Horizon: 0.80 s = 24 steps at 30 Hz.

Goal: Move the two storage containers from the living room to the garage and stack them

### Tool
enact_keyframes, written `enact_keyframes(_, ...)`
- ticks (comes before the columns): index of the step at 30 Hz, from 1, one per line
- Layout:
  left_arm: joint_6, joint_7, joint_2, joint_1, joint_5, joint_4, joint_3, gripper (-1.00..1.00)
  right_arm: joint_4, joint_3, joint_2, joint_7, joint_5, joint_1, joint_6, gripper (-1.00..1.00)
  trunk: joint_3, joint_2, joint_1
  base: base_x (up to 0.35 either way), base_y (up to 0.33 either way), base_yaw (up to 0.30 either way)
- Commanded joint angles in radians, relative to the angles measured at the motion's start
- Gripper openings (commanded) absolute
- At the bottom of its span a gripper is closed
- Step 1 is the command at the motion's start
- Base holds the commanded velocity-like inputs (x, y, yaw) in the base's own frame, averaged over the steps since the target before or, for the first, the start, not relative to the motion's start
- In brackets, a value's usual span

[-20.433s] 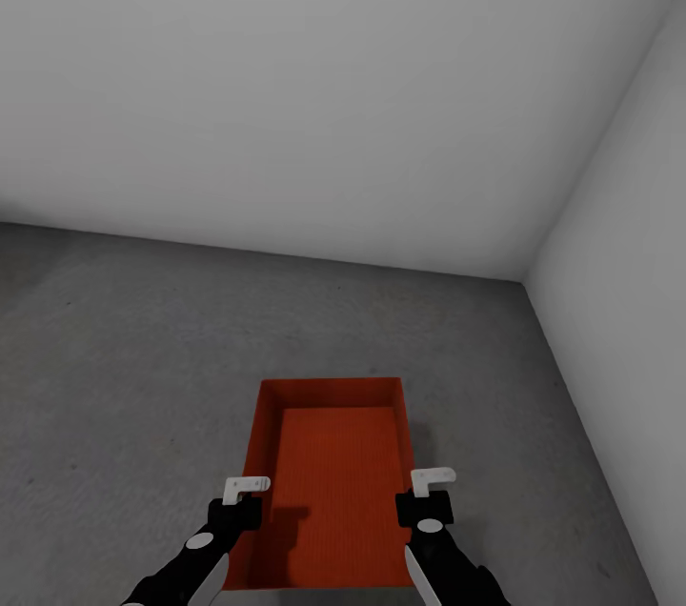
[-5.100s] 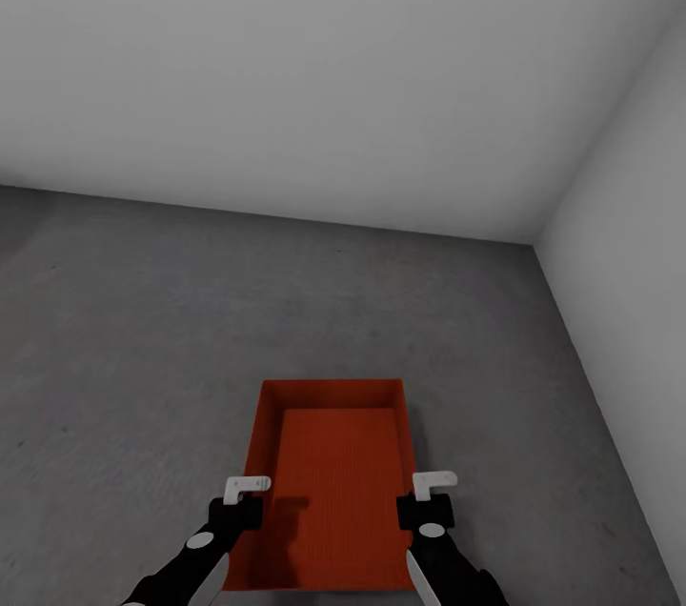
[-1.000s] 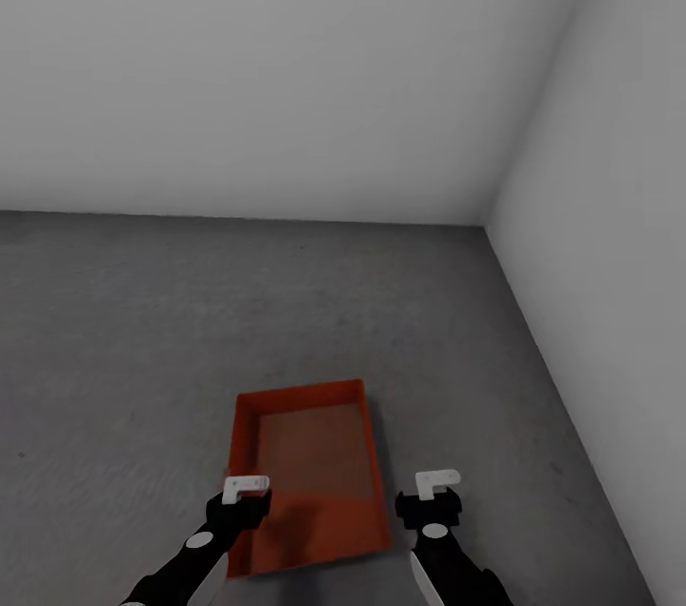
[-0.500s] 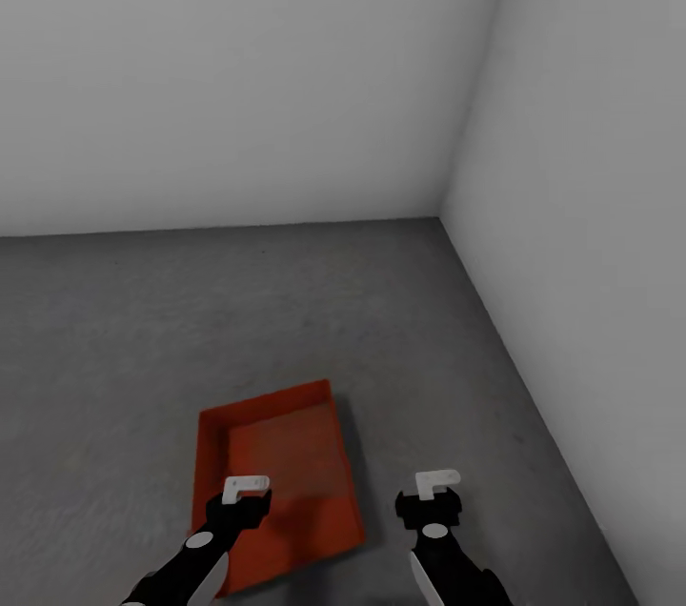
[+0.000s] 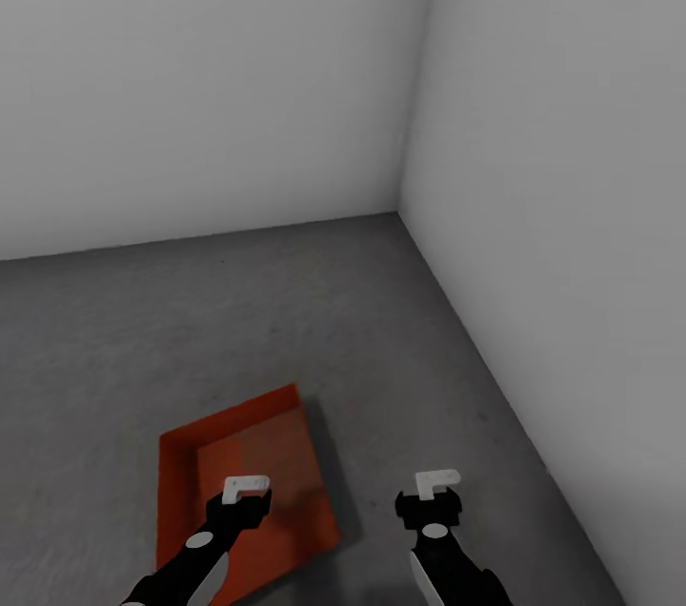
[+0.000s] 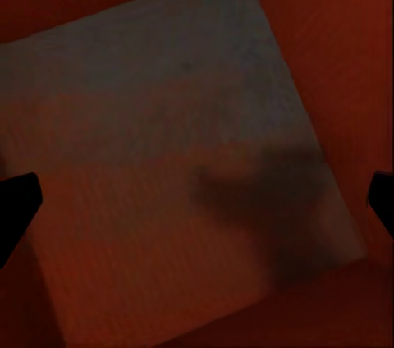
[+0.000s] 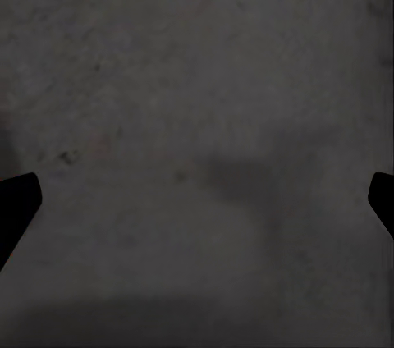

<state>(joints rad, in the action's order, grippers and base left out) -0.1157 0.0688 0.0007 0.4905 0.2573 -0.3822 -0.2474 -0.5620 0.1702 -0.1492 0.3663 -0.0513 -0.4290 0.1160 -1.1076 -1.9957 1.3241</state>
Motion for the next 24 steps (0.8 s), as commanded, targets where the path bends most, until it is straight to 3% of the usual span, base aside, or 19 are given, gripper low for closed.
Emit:
enact_keyframes(1,-0.004,0.007,0.001,0.0,0.008,0.0,-0.009,1.0,-0.001,0.005,0.0,0.006,-0.005,0.0,0.01,1.0,0.0,0.0,0.0,0.0,0.0,-0.273)
enact_keyframes(7,-0.004,0.008,0.001,0.0,0.008,0.0,-0.008,1.0,-0.001,0.005,0.001,0.006,-0.007,0.0,0.009,1.0,0.003,0.0,0.0,0.0,0.0,-0.192)
enact_keyframes(24,-0.004,0.008,0.001,0.0,0.008,0.0,-0.008,1.0,-0.001,0.004,0.001,0.007,-0.006,0.0,0.008,1.0,0.013,0.0,0.0,0.0,0.0,-0.013)
